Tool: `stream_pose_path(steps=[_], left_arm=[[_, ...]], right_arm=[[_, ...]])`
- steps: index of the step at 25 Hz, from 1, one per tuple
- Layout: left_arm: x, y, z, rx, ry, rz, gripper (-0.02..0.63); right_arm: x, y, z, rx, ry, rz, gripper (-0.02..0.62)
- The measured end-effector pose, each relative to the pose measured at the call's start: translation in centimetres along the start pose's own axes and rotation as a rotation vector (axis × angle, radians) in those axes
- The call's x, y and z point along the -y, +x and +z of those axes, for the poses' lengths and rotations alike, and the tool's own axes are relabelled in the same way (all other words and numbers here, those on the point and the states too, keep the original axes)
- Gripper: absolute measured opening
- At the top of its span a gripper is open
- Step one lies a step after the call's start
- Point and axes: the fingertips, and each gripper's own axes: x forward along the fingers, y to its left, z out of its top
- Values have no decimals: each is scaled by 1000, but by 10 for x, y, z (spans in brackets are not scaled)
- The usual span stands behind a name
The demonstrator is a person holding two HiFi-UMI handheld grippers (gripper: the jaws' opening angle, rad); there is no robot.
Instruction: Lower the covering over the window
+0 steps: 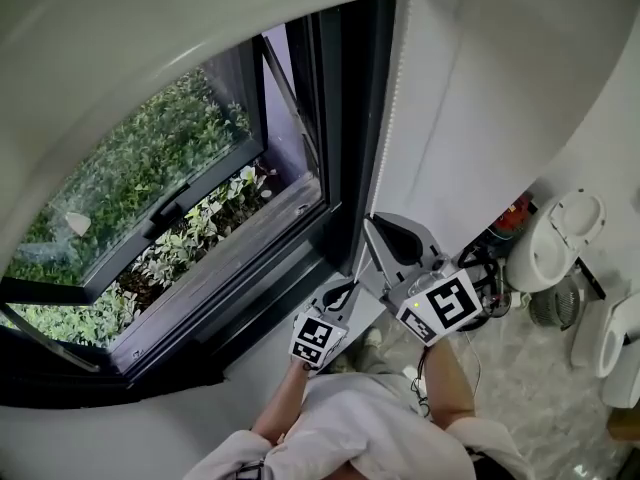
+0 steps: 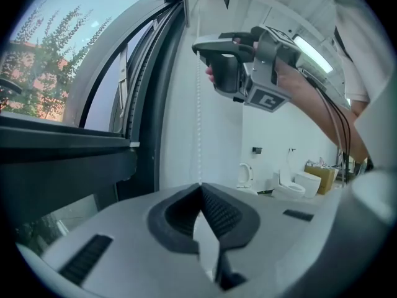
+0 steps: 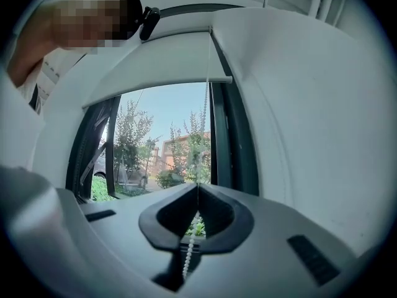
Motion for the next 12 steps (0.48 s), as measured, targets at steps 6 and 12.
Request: stream_pose_path(steps=[6,12], left_arm=[[1,5,-27,-16,-26,-20,14],[3,7,-51,-39,-44,-55,14]], right_arm=[[-3,-5,-26,-33,7,-9,-3],[-9,-7,-51,-68,14,-29,-3]])
